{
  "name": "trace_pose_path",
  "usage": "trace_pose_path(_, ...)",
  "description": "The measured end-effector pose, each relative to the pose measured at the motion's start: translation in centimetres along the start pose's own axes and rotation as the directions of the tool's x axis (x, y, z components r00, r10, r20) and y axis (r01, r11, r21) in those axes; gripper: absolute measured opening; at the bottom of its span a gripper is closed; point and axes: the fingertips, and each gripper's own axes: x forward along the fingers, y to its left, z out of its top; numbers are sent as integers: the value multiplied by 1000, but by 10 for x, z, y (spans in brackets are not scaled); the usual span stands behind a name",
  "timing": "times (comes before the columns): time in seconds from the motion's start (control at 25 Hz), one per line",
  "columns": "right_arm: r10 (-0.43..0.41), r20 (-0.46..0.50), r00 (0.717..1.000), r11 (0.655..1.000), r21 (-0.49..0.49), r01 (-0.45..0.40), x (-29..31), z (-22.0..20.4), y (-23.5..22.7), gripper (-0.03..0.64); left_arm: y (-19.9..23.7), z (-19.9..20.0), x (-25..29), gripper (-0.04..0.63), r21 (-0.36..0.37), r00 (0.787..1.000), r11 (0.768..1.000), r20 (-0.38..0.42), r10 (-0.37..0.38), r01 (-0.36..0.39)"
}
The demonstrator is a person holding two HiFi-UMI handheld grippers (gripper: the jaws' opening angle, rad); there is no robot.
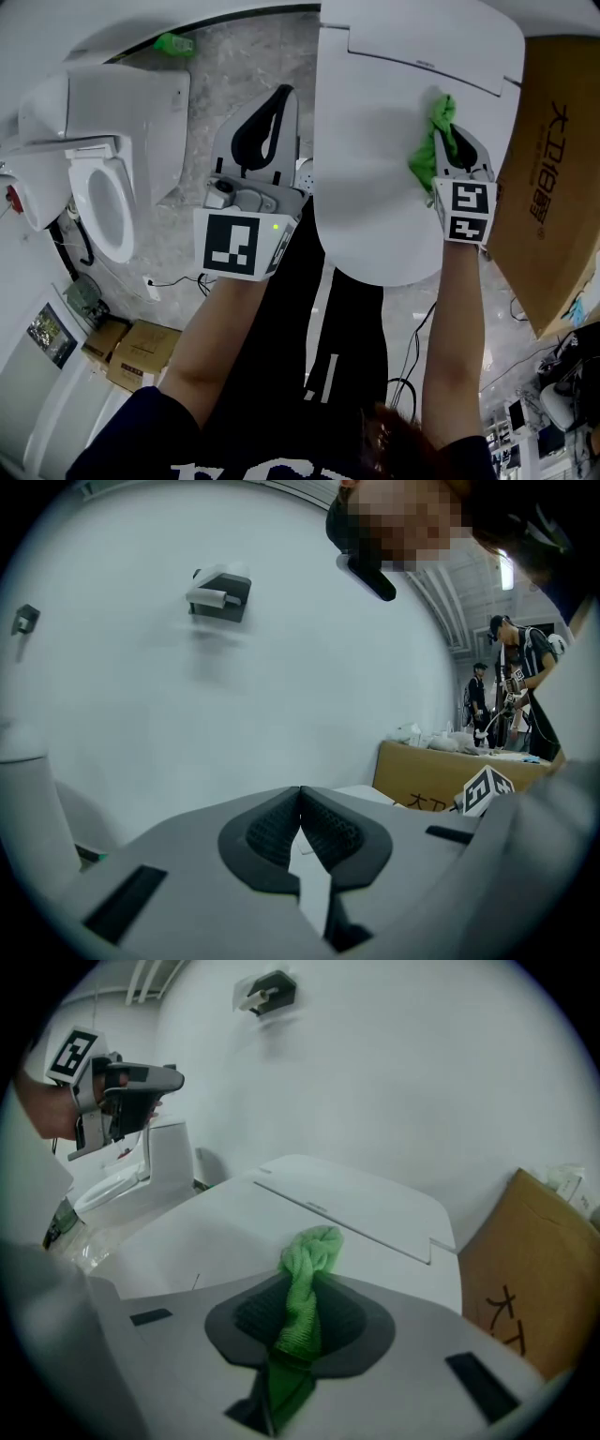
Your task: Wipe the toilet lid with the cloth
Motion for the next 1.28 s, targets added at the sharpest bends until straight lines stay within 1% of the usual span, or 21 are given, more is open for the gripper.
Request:
trace_pose_path(0.16, -48, -15, 999, 999, -10, 48, -12, -18, -27, 84, -5, -4, -1, 20, 0, 1000, 1000, -6, -5, 5)
trace_pose_path(0.4, -88, -45, 995, 996, -36, 86, -24, -40, -57, 84, -20, -10, 1, 20, -7, 1000, 1000, -10, -15, 15)
trace_pose_path(0.56, -131, -61, 990, 991, -37, 129, -33, -55, -84, 84, -27, -9, 4, 20, 3, 1000, 1000, -4, -27, 27)
trace_pose_path(0.68, -186, -86, 979, 983, -25, 185, -43, -73, -112, 84, -27, -7, 5, 20, 3, 1000, 1000, 0, -27, 27)
trace_pose_path(0.8, -230, -119, 966, 972, 12, 233, -56, -92, -133, 84, -26, -3, 4, 20, 2, 1000, 1000, 2, -26, 26)
trace_pose_path(0.92, -262, -177, 949, 964, -1, 266, -68, -113, -148, 83, -26, -1, 5, 20, 4, 1000, 1000, 5, -27, 27)
trace_pose_path(0.96, -277, -181, 944, 960, 1, 282, -74, -118, -152, 83, -26, -1, 6, 20, 4, 1000, 1000, 5, -28, 28)
trace_pose_path(1.04, -313, -155, 937, 946, 34, 322, -92, -119, -159, 83, -28, -1, 6, 20, 7, 999, 999, 4, -32, 32)
trace_pose_path(1.12, -340, -112, 934, 934, 77, 350, -111, -111, -161, 83, -28, -1, 6, 20, 7, 999, 999, 4, -34, 34)
trace_pose_path(1.2, -341, -67, 938, 933, 99, 347, -126, -97, -153, 83, -28, 0, 4, 20, 7, 999, 999, 3, -33, 33)
trace_pose_path(1.28, -310, -14, 951, 946, 98, 310, -135, -74, -136, 83, -28, 1, 3, 20, 7, 999, 999, 4, -32, 32)
